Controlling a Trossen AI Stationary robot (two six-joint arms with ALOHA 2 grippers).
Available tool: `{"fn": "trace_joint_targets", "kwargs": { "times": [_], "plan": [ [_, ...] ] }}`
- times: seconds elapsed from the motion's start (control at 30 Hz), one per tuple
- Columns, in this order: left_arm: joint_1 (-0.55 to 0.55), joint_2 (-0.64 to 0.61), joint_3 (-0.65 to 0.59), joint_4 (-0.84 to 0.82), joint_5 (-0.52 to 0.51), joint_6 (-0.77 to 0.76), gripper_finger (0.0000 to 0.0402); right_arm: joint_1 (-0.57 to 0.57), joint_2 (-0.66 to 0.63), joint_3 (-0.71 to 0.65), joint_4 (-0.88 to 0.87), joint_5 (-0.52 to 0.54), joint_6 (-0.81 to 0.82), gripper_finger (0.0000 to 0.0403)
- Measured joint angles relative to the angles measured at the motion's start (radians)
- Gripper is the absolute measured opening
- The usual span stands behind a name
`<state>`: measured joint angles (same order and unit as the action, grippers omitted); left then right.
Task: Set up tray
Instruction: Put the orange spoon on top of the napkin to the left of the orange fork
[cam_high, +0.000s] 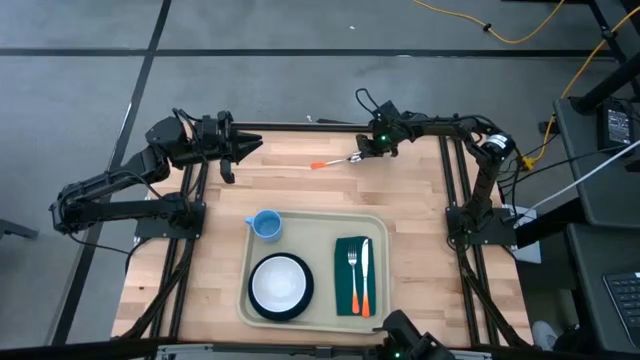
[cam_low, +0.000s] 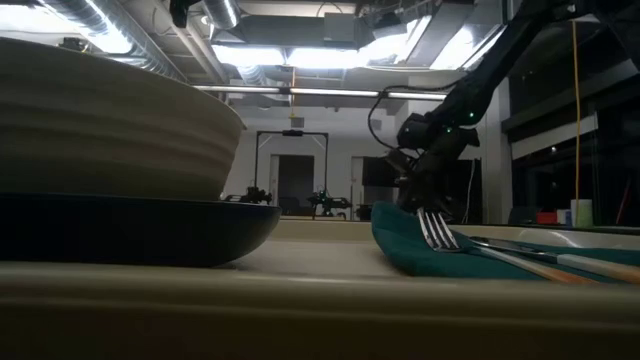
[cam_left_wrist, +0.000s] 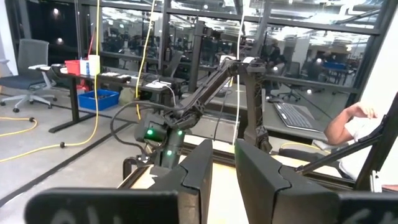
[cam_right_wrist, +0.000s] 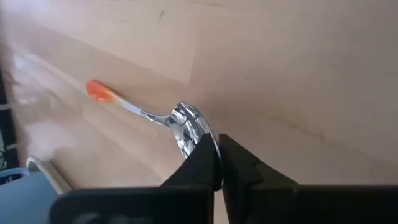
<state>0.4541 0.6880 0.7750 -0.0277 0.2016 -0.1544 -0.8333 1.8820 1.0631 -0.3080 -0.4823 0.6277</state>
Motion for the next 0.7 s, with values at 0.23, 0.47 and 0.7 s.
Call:
{"fn": "trace_joint_targets", "kwargs": {
  "times": [0.23, 0.47, 0.7],
  "plan": [
    [0.000, 0.001, 0.000, 0.000, 0.000, 0.000, 0.0063, 0.001, -0.083, -0.003, -0.009, 0.011, -0.039, 0.0008],
    [0.000, 0.012, 0.000, 0.000, 0.023, -0.024, 0.0061, 0.000, -0.271, -0.004, -0.032, -0.048, -0.086, 0.0008],
    [0.000, 0.094, 0.000, 0.006, 0.188, -0.027, 0.0062, 0.014, -0.541, -0.002, -0.212, -0.100, -0.083, 0.0008]
  ]
}}
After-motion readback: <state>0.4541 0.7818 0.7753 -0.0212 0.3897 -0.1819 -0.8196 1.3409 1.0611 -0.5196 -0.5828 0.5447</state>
